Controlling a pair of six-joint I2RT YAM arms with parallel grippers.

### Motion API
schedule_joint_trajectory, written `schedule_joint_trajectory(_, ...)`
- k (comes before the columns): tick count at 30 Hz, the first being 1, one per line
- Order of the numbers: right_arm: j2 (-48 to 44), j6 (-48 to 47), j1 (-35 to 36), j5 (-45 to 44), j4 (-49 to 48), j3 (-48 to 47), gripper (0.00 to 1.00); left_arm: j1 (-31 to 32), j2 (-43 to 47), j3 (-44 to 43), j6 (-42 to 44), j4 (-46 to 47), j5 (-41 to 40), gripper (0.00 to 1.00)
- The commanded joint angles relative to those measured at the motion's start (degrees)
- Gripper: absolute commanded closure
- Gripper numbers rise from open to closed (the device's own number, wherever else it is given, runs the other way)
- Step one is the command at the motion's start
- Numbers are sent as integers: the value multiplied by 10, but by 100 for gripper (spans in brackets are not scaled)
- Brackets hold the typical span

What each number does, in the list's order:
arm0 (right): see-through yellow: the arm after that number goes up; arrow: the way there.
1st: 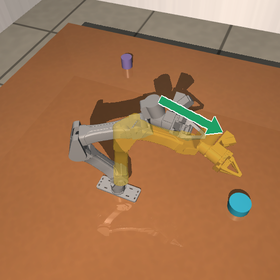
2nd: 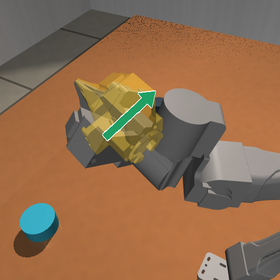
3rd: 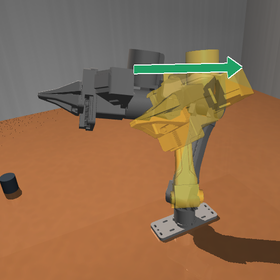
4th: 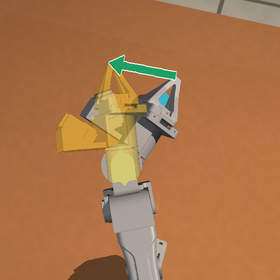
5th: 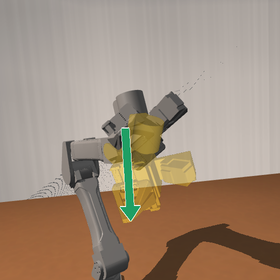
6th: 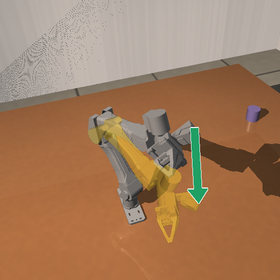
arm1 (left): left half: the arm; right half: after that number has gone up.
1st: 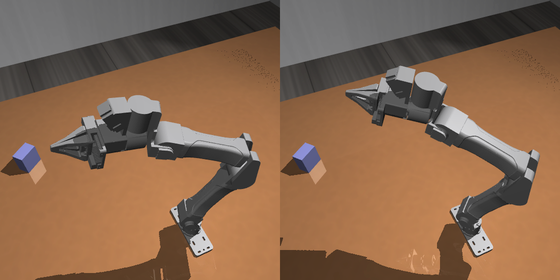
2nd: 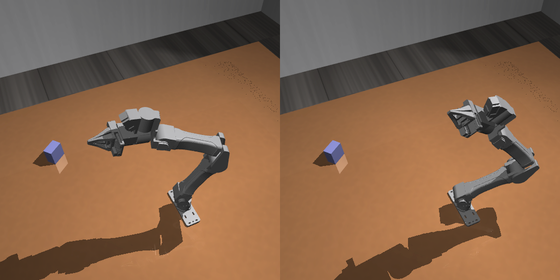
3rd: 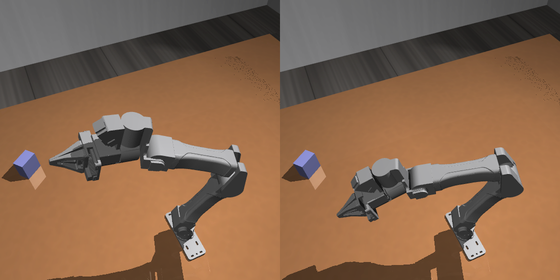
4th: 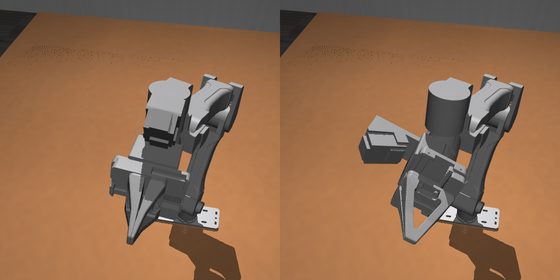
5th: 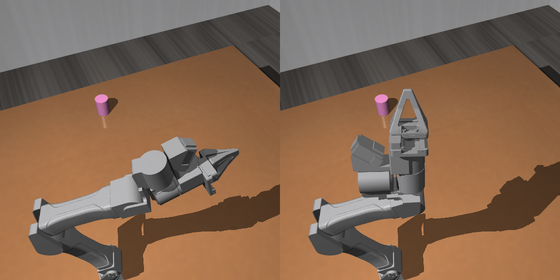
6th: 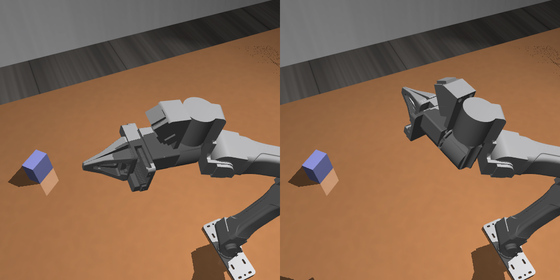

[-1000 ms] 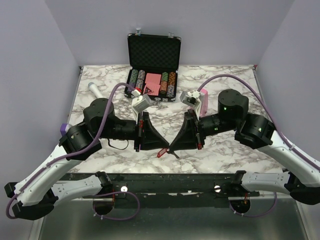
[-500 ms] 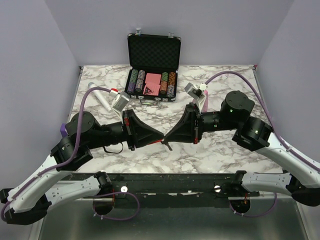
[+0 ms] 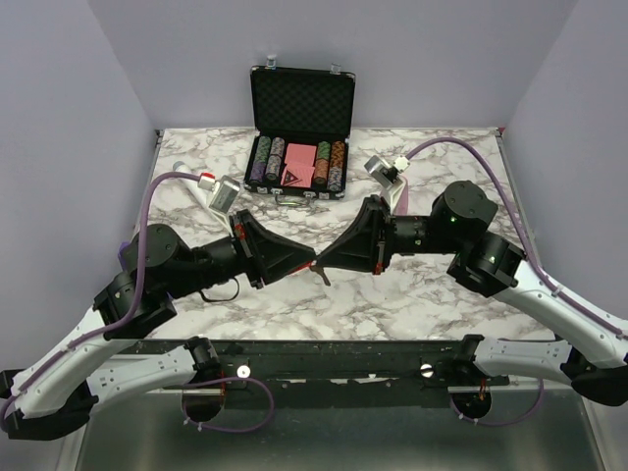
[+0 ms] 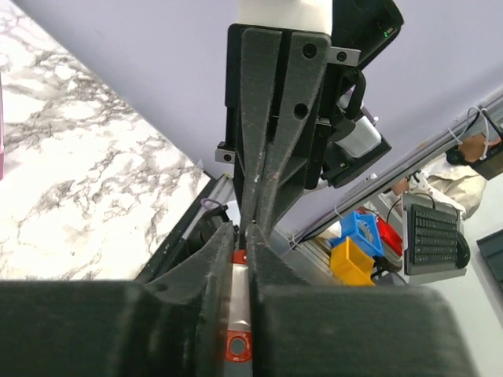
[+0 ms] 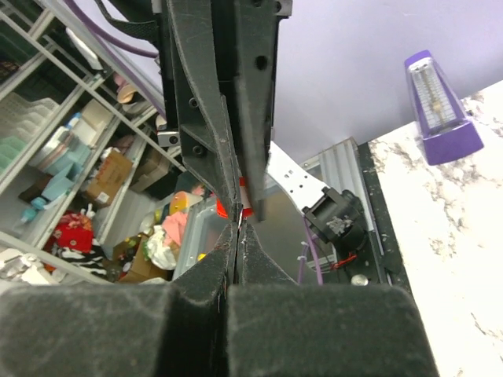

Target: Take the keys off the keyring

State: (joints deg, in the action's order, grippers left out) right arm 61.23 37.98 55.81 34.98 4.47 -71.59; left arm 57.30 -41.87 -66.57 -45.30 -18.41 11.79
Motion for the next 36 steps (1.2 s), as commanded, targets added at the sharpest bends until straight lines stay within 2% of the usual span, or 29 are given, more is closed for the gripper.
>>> schedule_joint_trajectory(1,6,-1,7,3,-26,-10,99,6,-30,-41,54,-114,-21,64)
schedule_joint_trajectory(3,7,-14,7,8,5,-21,99,6,-29,-68,82,-144,-20,47)
schedule_joint_trajectory(5,9,-28,8,18,38,-31,99,6,-30,-97,114,-177,-17,36)
schedule_joint_trajectory(9,33,-72,7,26,164,-91,99,4,-48,-156,178,-244,12,31)
schedule_joint_trajectory(11,50,-86,8,32,226,-115,99,2,-59,-167,200,-264,33,31)
schedule_joint_trajectory(15,67,-94,8,58,277,-117,99,-1,-69,-155,238,-271,105,34)
schedule_joint_trajectory(19,66,-106,9,84,297,-120,99,-4,-74,-153,267,-273,158,40)
schedule_joint_trajectory(25,75,-136,8,118,331,-151,99,-20,-97,-182,300,-309,193,45)
schedule_joint_trajectory(28,79,-144,9,123,337,-158,99,-38,-107,-177,300,-304,215,52)
schedule_joint_trajectory(36,81,-148,8,131,337,-161,99,-68,-124,-167,287,-269,281,58)
